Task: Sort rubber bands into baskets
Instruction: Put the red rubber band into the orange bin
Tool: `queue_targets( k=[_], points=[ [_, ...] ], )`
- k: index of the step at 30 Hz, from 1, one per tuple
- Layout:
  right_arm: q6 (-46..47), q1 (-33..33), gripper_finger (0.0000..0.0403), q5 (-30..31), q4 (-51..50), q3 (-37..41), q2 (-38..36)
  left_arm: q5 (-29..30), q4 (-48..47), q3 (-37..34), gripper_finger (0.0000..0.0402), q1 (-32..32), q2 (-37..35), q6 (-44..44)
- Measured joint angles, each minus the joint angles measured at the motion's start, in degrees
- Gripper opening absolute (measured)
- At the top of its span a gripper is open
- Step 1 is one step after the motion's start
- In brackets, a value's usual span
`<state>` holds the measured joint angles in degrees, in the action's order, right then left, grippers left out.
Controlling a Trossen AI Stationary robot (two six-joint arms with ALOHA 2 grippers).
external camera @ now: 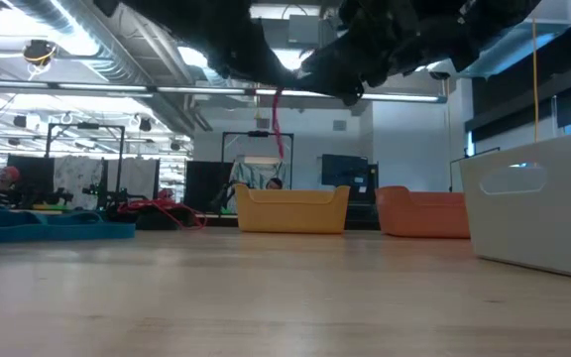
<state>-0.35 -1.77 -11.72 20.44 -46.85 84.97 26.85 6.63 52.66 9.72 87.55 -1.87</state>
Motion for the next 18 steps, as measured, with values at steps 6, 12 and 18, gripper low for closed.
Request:
queue_targets(
  k=[6, 12, 18],
  points=[
    [-1.5, 0.0, 0.0227, -1.2, 0.4, 0.0, 0.5, 0.0, 0.0, 0.0, 0.0013, -0.7, 0.3, 1.3],
    [-7.1, 1.5, 0.0227, -0.6, 1.9, 0.0, 0.8, -0.2, 0.3, 0.0, 0.0013, -0.7, 0.3, 1.3],
    [-10.5, 1.8, 0.0209, 0.2, 4.1, 0.0, 1.9, -0.2, 0.1, 0.0, 0.0013, -0.7, 0.3, 1.4]
  ],
)
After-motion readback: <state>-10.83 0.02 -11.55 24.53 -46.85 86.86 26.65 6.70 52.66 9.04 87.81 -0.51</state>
